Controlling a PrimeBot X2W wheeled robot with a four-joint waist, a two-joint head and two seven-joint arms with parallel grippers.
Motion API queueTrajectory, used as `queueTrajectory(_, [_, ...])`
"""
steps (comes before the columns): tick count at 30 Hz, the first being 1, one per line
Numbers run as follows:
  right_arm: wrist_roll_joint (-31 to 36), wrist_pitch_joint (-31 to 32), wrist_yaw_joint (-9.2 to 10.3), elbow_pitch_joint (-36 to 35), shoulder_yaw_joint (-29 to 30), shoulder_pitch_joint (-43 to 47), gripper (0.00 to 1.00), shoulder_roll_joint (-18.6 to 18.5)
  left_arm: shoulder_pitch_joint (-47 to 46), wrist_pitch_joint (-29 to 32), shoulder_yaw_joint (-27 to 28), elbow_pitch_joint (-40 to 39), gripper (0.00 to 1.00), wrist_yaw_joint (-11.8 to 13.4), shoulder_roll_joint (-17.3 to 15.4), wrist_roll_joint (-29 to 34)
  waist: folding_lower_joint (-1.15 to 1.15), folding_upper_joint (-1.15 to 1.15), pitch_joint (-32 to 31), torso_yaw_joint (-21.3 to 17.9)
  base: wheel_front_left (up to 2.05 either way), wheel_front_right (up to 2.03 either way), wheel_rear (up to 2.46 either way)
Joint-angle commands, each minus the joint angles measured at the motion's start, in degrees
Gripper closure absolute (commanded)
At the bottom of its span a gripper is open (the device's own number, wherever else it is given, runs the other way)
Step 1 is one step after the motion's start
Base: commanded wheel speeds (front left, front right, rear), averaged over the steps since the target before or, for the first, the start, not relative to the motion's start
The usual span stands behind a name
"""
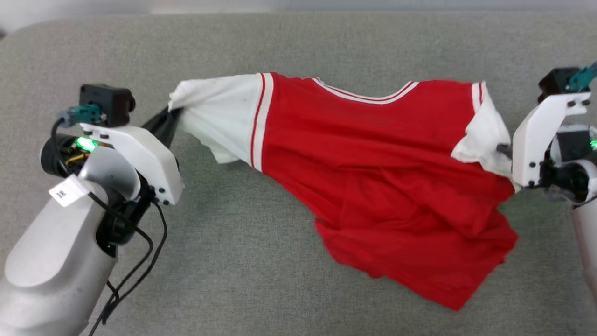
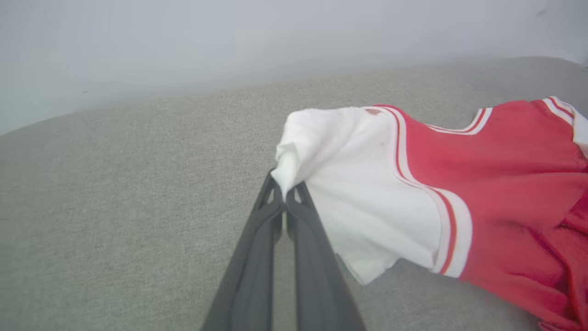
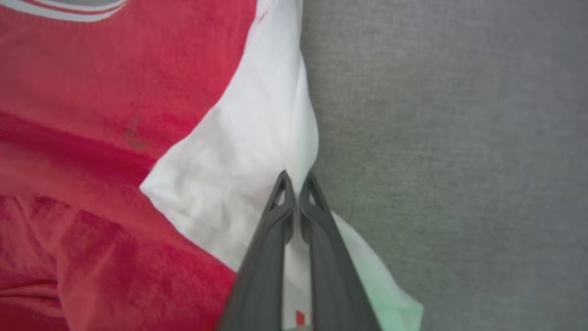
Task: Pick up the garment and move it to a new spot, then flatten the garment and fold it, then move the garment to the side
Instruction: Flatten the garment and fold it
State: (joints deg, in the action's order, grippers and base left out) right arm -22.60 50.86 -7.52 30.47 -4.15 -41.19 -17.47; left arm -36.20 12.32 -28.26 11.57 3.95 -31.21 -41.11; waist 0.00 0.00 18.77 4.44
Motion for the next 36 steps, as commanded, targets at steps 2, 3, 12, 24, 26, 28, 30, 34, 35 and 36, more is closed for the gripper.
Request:
queueTrajectory(2, [0.7,-2.4,0.06,-1.2,-0.2,-2.3,1.0,-1.3,-2.3,-2.0,1.3,1.5,1.0,0.8,0.5,0.5,0.0,0.0,-2.3,-0.7,0.0,0.0,0.0])
queueTrajectory(3, [0.9,-3.1,0.06,-1.3,-0.2,-2.7,1.0,-1.4,-3.1,-2.7,1.6,2.3,1.0,0.9,0.8,0.4,0.0,0.0,-2.9,-0.9,0.0,0.0,0.0])
queueTrajectory(12, [5.9,-13.2,0.07,-1.2,-0.2,-12.6,1.0,-1.0,-15.0,-9.5,4.0,13.4,1.0,-1.3,3.9,1.1,0.0,0.0,-5.8,-2.4,0.0,0.0,0.0])
queueTrajectory(24, [13.5,-32.3,0.08,5.1,2.6,-33.4,1.0,3.0,-36.6,-23.6,6.7,30.2,1.0,-5.5,3.8,4.9,0.0,0.0,-1.6,-4.2,0.0,0.0,0.0])
queueTrajectory(26, [13.8,-33.5,0.08,5.5,2.7,-35.1,1.0,3.2,-38.4,-24.4,7.1,31.0,1.0,-5.7,3.5,5.1,0.0,0.0,-1.0,-4.3,0.0,0.0,0.0])
queueTrajectory(28, [14.3,-35.9,0.09,6.4,2.9,-38.4,1.0,3.8,-41.7,-25.5,7.8,32.3,1.0,-6.1,3.0,5.4,0.0,0.0,0.3,-4.5,0.0,0.0,0.0])
queueTrajectory(30, [14.8,-37.4,0.09,7.5,2.8,-41.0,1.0,4.2,-44.3,-26.1,8.2,33.5,1.0,-6.7,2.6,5.6,0.0,0.0,1.8,-4.7,0.0,0.0,0.0])
queueTrajectory(34, [15.7,-39.7,0.09,10.1,2.0,-45.2,1.0,5.2,-48.2,-26.3,7.6,36.3,1.0,-7.7,2.0,6.3,0.0,0.0,5.2,-4.8,0.0,0.0,0.0])
queueTrajectory(35, [15.8,-40.0,0.09,10.8,1.7,-45.9,1.0,5.4,-49.0,-26.4,7.5,37.0,1.0,-8.0,2.0,6.4,0.0,0.0,6.3,-4.7,0.0,0.0,0.0])
queueTrajectory(36, [15.7,-40.7,0.09,11.5,1.4,-46.5,1.0,5.7,-49.5,-26.5,7.4,37.8,1.0,-8.3,2.0,6.5,0.0,0.0,7.3,-4.7,0.0,0.0,0.0])
